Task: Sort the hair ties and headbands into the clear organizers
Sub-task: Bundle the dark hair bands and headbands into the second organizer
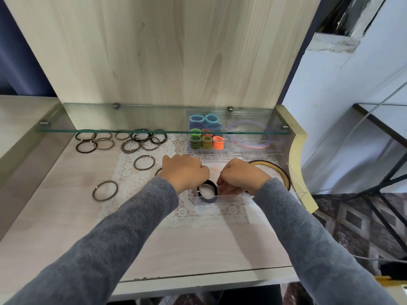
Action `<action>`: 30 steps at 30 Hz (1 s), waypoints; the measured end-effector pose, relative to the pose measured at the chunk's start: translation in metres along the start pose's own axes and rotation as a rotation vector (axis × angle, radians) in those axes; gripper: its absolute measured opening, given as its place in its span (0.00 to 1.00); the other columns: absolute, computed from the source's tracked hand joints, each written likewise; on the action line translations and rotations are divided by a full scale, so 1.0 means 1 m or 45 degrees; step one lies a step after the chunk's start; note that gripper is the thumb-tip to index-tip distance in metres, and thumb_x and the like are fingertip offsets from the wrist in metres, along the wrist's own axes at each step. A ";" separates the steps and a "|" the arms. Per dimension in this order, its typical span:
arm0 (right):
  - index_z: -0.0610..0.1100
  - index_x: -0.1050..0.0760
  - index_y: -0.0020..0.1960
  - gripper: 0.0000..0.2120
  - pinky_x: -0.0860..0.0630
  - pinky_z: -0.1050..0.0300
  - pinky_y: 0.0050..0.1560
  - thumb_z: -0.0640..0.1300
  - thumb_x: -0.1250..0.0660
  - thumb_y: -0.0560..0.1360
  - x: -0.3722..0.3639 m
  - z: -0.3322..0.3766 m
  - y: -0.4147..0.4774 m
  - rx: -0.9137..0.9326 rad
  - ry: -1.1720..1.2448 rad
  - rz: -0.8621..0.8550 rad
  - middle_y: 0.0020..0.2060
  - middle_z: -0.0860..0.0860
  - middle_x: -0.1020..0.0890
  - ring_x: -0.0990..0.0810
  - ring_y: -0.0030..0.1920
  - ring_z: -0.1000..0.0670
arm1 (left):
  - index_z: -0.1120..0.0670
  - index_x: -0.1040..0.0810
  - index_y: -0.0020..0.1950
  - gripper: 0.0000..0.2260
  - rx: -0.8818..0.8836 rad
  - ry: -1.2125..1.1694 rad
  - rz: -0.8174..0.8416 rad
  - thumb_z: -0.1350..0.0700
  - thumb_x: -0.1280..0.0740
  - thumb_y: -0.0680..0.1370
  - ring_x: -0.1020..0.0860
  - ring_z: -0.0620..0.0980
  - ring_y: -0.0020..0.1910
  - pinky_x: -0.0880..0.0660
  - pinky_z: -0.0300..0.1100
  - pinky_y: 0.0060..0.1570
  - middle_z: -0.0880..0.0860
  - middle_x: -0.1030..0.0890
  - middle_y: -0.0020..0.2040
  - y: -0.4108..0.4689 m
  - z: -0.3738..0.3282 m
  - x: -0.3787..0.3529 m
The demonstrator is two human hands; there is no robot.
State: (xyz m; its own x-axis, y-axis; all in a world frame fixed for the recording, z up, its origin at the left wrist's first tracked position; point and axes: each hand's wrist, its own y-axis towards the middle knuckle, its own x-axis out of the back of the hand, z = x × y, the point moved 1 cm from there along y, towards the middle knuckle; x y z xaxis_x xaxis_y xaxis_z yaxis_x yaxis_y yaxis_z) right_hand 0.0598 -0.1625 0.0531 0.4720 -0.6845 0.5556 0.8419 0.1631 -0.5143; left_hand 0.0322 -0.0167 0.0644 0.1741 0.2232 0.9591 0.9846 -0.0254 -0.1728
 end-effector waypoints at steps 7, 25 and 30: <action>0.33 0.19 0.48 0.12 0.18 0.44 0.48 0.35 0.41 0.74 -0.003 0.002 0.002 0.024 -0.064 -0.006 0.39 0.40 0.15 0.14 0.42 0.42 | 0.53 0.31 0.35 0.19 -0.014 -0.007 -0.013 0.47 0.50 0.81 0.28 0.56 0.48 0.37 0.54 0.62 0.52 0.27 0.42 0.001 -0.003 -0.001; 0.35 0.18 0.44 0.12 0.17 0.46 0.48 0.34 0.41 0.74 0.000 -0.001 0.004 0.023 -0.031 -0.046 0.37 0.42 0.15 0.14 0.40 0.44 | 0.50 0.15 0.49 0.37 -0.053 -0.118 -0.062 0.35 0.62 0.82 0.23 0.53 0.51 0.40 0.57 0.64 0.50 0.17 0.50 0.006 0.010 -0.010; 0.36 0.18 0.45 0.13 0.18 0.45 0.49 0.37 0.41 0.73 -0.003 0.001 0.008 0.070 -0.111 -0.076 0.40 0.41 0.15 0.15 0.42 0.43 | 0.52 0.15 0.52 0.41 -0.047 -0.177 -0.014 0.33 0.64 0.80 0.22 0.52 0.50 0.41 0.59 0.67 0.51 0.16 0.49 0.007 0.012 -0.014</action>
State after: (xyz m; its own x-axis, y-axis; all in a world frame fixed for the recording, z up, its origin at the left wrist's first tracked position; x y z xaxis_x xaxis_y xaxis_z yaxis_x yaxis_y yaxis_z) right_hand 0.0649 -0.1584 0.0479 0.4395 -0.6303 0.6399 0.8811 0.1642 -0.4435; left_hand 0.0363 -0.0086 0.0473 0.1624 0.3565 0.9201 0.9867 -0.0575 -0.1519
